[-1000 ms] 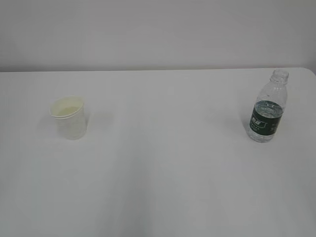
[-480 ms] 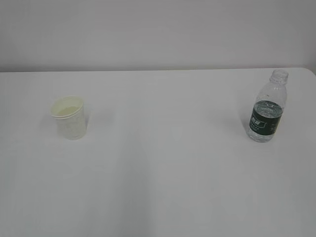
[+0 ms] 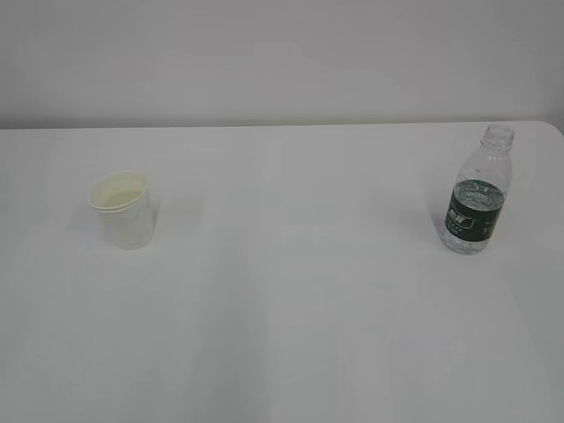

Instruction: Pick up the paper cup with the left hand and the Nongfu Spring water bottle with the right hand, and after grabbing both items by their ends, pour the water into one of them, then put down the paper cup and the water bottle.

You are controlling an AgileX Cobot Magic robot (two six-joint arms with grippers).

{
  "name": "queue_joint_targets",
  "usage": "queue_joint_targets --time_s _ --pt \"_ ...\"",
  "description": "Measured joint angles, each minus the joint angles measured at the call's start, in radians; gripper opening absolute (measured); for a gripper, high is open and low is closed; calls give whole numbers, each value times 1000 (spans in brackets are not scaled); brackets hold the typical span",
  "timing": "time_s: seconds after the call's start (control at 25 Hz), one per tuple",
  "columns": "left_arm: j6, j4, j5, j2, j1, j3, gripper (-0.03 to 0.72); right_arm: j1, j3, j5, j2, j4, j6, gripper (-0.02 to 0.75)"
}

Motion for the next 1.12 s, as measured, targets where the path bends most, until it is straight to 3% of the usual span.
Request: queue_joint_targets --time_s 0.76,1.12 --pt "-8 -8 -22 -36 0 80 524 0 194 0 -50 -6 -6 589" --pt "-10 27 -16 -36 0 96 524 0 323 -96 -50 -6 -6 538"
